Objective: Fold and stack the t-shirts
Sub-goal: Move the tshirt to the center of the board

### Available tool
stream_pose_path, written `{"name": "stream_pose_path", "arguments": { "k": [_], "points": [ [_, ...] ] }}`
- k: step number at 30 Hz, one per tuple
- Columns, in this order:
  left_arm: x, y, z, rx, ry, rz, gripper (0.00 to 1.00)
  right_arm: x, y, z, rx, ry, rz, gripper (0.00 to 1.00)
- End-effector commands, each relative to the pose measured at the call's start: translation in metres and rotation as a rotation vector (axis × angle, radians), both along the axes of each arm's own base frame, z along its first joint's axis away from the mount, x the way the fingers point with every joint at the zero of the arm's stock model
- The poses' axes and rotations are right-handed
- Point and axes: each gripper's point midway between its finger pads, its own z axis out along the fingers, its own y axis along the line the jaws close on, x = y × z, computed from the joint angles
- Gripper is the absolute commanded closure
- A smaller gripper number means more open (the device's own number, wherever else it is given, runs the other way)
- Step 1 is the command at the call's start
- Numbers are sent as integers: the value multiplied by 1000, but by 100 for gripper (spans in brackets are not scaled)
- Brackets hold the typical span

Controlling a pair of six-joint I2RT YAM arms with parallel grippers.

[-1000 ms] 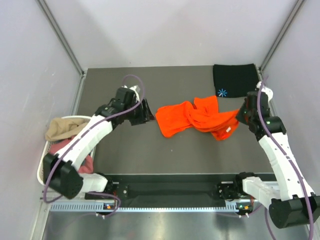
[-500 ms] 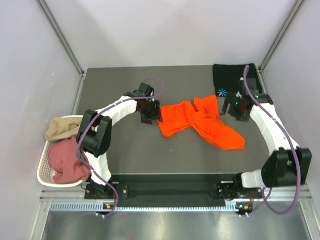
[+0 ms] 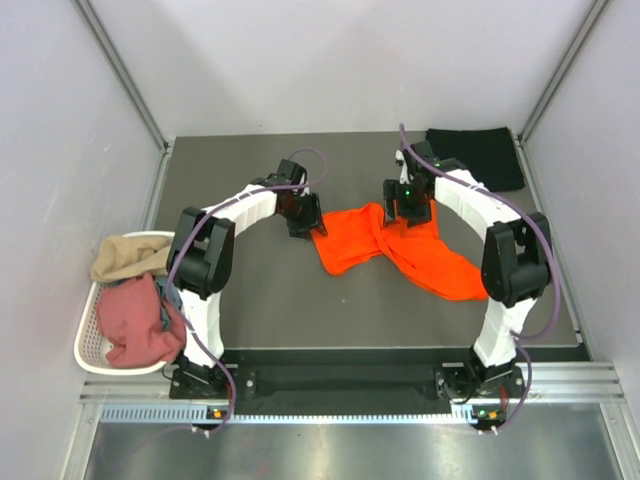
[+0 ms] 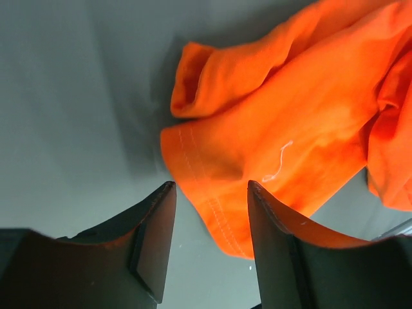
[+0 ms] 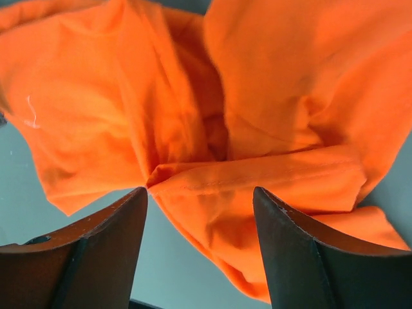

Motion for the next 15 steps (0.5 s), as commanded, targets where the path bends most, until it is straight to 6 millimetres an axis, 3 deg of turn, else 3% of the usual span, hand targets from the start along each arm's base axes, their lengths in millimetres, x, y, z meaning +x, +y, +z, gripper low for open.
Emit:
{"name": "stream_pose_path", "arguments": {
  "k": [1,5,10,15],
  "points": [
    [21,-9,15,-57,-64,-27,47,-3,20,28,8,-66,69,33],
    [28,-10,11,-91,-53,-23,54,-18,28,15,-31,-46,100,32],
    [33,-12,6,-133,-36,-27,71,-19,23,-2,-71,-13,92,35],
    [39,-10,15,-133,-50,-34,87,-11,15,-5,-119,-28,64,49]
  ]
}}
